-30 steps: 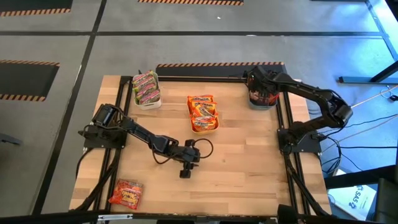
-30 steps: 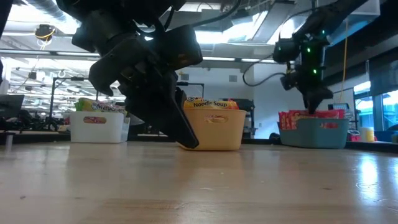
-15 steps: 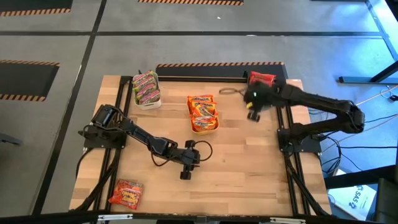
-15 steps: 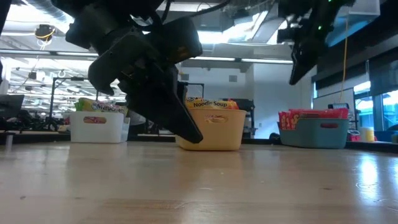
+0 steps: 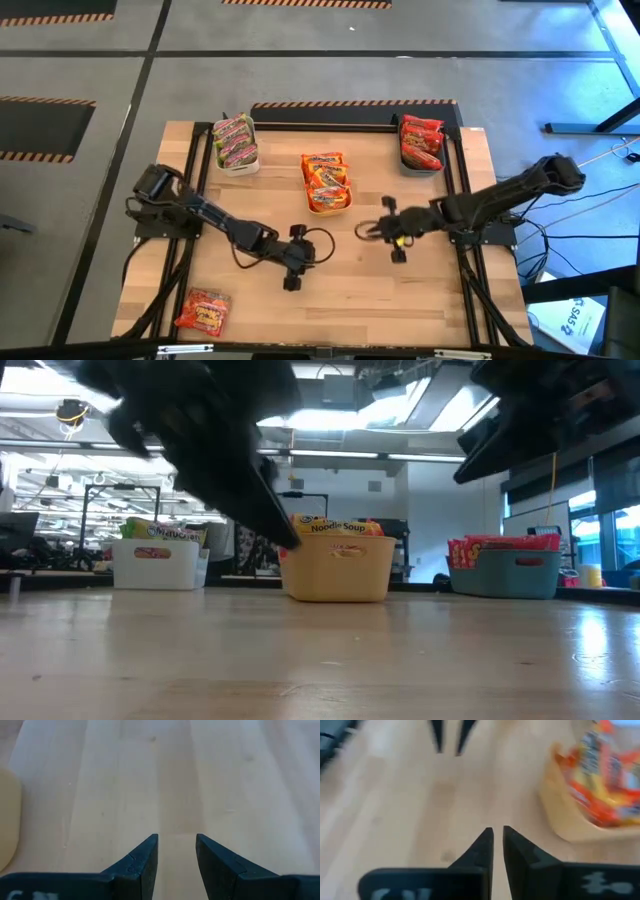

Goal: Sort Maruchan noodles
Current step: Put the red noodle pack into the green bin

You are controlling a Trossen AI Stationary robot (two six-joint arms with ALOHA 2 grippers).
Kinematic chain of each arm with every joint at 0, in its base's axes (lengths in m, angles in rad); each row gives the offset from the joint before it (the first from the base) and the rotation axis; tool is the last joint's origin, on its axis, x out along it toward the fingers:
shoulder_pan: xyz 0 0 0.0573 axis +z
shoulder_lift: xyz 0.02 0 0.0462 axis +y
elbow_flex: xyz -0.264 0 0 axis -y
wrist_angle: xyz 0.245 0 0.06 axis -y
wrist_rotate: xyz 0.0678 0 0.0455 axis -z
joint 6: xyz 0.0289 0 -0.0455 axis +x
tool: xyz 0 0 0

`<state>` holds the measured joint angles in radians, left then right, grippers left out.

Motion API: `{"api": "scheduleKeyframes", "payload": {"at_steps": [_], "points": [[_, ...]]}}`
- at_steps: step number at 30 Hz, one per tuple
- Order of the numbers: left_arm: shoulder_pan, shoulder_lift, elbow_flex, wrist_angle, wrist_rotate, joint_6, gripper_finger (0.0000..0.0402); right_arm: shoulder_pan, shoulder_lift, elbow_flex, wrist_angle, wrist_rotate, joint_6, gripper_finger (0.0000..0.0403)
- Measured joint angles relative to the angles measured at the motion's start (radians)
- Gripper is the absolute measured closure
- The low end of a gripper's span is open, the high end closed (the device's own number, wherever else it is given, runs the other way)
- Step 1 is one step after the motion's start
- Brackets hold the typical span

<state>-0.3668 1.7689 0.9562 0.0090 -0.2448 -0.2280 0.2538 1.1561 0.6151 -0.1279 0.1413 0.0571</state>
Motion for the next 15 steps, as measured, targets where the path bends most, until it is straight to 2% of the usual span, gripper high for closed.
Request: {"api": "scheduleKeyframes", "payload": {"at_steps": [4,8,11,15], "points": [[-0.038,-0.074,0.0,-0.106,-0.003,-0.075,0.0292,0.085,0.027,-0.058,0.166,0.006,0.002,0.0383],[-0.083,-0.139,0.0,-0.272,0.032,-0.23,0.0329,0.148,0.075,-0.077,0.273,0.014,-0.001,0.0384],[-0.119,-0.18,0.0,-0.425,0.198,-0.453,0.0354,0.186,0.128,-0.077,0.338,0.049,-0.002,0.0384],[-0.212,-0.191,-0.001,-0.525,0.382,-0.686,0.0373,0.216,0.187,-0.076,0.376,0.061,-0.001,0.0384]]}}
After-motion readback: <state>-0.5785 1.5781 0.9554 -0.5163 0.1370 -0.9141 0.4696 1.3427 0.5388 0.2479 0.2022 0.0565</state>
